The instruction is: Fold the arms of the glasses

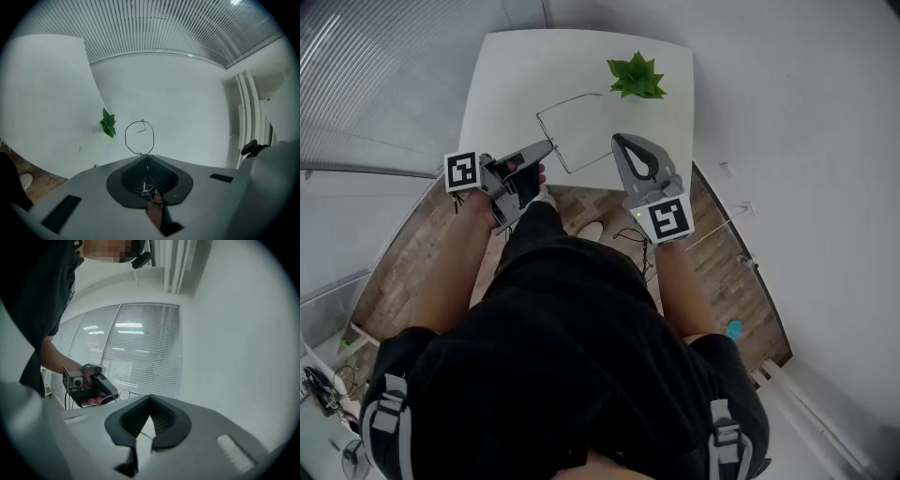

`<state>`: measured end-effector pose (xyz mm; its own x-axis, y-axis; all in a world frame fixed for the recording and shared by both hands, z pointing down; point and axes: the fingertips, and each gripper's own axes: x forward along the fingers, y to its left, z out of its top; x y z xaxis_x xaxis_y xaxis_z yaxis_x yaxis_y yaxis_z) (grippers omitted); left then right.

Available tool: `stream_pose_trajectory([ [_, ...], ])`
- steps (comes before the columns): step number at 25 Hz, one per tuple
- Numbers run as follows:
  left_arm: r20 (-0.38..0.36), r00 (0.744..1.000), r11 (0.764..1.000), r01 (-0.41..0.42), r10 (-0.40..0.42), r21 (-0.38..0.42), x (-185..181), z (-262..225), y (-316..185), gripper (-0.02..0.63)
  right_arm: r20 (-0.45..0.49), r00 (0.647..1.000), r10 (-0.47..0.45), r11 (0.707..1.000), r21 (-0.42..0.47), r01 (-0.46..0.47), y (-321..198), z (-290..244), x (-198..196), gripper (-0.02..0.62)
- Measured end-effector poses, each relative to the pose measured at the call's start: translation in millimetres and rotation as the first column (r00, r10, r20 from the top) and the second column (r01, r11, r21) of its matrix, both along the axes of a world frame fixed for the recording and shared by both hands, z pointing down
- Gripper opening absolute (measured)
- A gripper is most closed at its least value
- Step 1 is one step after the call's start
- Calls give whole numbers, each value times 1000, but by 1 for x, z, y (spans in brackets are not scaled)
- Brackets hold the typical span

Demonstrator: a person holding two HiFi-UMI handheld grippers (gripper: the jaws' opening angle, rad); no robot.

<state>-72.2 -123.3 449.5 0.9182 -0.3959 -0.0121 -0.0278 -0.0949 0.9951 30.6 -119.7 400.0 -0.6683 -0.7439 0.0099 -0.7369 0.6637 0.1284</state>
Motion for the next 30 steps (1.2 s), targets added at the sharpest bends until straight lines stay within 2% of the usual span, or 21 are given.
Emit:
stream_pose_trajectory([
  [11, 11, 1000, 1000, 3, -3, 6, 1, -5, 1, 12, -19, 1000, 16, 999, -27, -17, 1, 5, 3, 11],
  [18, 19, 1000, 1000, 23, -23, -4, 0, -5, 0, 12, -133, 990, 41, 999, 17, -39, 1, 7, 7, 12],
  [24, 22, 999, 999, 36, -36, -12, 0, -7, 0, 12, -286, 956, 71, 997, 43, -61, 1, 17, 15, 37],
  [30, 27, 999, 999, 43, -43, -14, 0, -8, -1, 12, -337, 935, 111, 994, 33, -106, -1, 30, 26, 54],
])
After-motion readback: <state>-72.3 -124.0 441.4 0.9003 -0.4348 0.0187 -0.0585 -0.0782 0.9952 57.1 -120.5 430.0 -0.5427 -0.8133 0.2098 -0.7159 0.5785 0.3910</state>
